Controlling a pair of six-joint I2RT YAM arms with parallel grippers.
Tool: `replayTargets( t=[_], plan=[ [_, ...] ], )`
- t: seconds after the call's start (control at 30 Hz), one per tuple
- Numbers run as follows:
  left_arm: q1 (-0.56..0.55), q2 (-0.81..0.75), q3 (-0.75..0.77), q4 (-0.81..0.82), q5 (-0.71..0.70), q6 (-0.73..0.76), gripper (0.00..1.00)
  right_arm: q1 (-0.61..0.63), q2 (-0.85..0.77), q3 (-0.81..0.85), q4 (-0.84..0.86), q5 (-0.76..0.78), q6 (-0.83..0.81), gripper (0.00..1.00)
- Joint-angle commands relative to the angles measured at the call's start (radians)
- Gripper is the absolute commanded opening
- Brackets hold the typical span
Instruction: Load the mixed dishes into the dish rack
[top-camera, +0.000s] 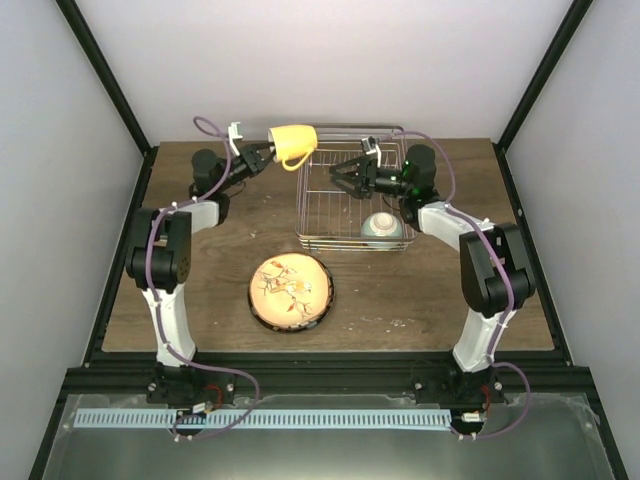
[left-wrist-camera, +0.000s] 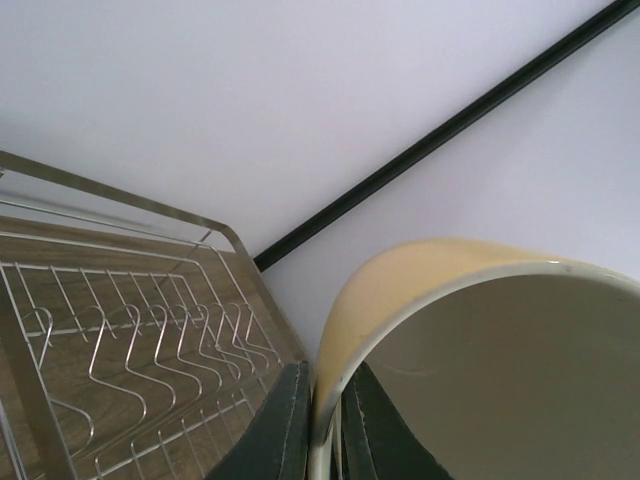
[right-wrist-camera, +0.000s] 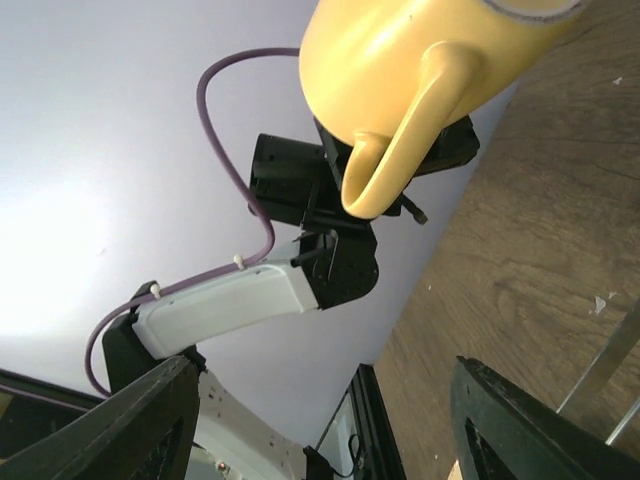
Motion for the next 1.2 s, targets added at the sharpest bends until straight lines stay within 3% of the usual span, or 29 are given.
replayTargets(
  t=[0.0,0.4,0.9,1.17],
  plan=[
    [-0.02,-0.079,-0.002,0.033,-0.073,0.062,0.0,0.018,0.038,-0.007,0.155,0.069,0.066,0.69],
    [-0.04,-0.11,-0.106,0.07,-0.123,0.066,0.0,0.048,0.232,0.037,0.567,0.151,0.339,0.65],
    [-0.096,-0.075,-0.112,0.078,-0.093,0.076,0.0,0.082,0.282,0.151,0.506,0.138,0.331,0.62],
    [-0.098,-0.069,-0.101,0.07,-0.09,0.082,0.0,0.083,0.286,0.154,0.469,0.126,0.304,0.46]
  ],
)
